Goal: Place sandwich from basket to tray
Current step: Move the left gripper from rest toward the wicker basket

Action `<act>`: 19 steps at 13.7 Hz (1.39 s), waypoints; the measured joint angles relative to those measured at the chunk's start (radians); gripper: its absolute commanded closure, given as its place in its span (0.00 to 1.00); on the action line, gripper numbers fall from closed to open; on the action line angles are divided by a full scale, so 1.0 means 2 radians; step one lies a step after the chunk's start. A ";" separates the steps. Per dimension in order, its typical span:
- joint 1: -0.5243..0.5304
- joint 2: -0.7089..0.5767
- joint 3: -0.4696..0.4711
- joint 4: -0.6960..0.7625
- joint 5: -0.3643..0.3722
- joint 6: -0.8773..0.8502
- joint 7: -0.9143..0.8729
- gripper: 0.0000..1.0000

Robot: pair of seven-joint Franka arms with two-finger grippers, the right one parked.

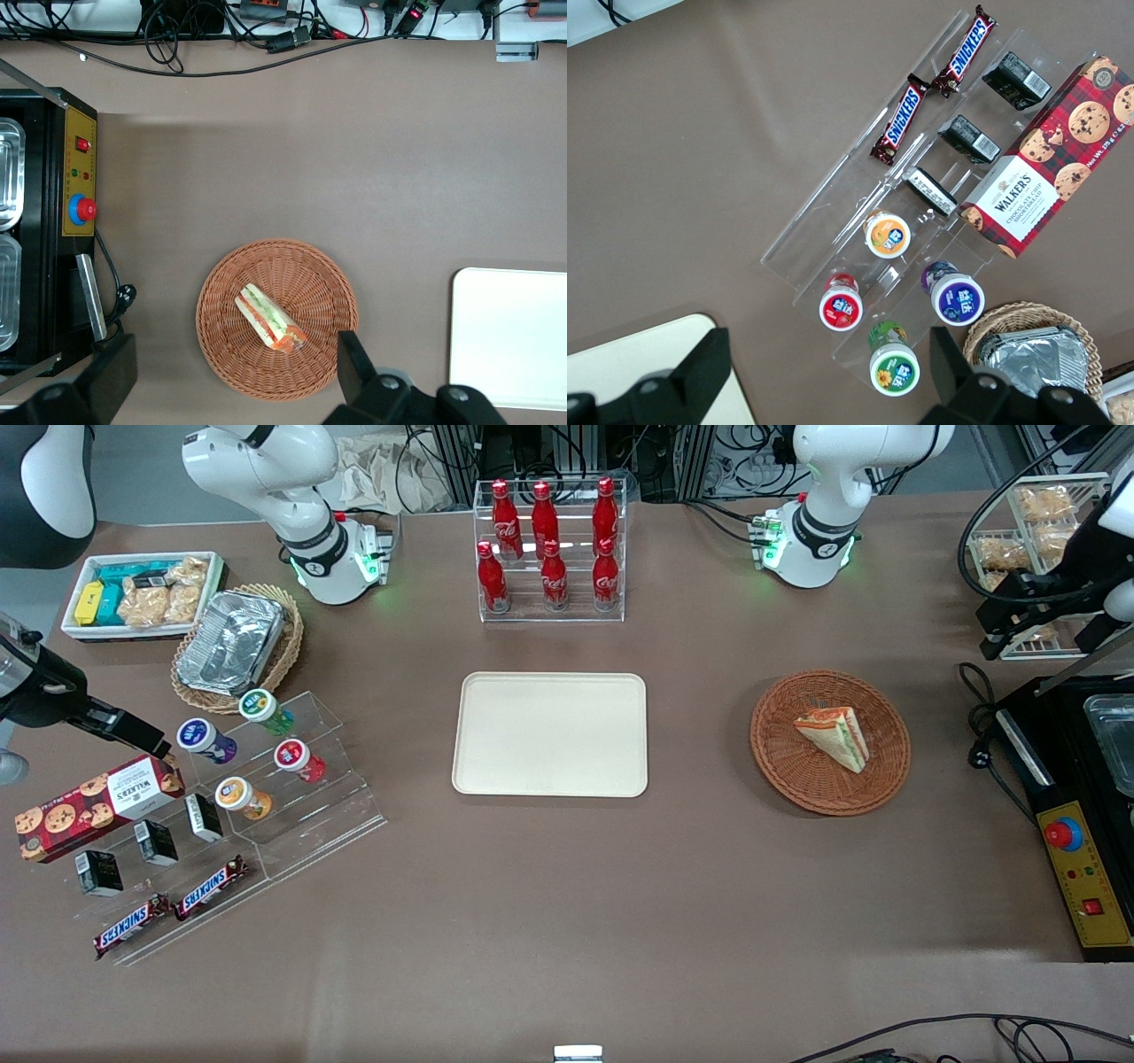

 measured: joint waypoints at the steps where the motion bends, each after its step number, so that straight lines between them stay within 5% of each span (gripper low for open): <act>1: 0.000 -0.001 0.000 0.000 0.000 -0.001 -0.002 0.00; 19: 0.000 -0.010 0.001 -0.020 0.001 -0.078 -0.012 0.00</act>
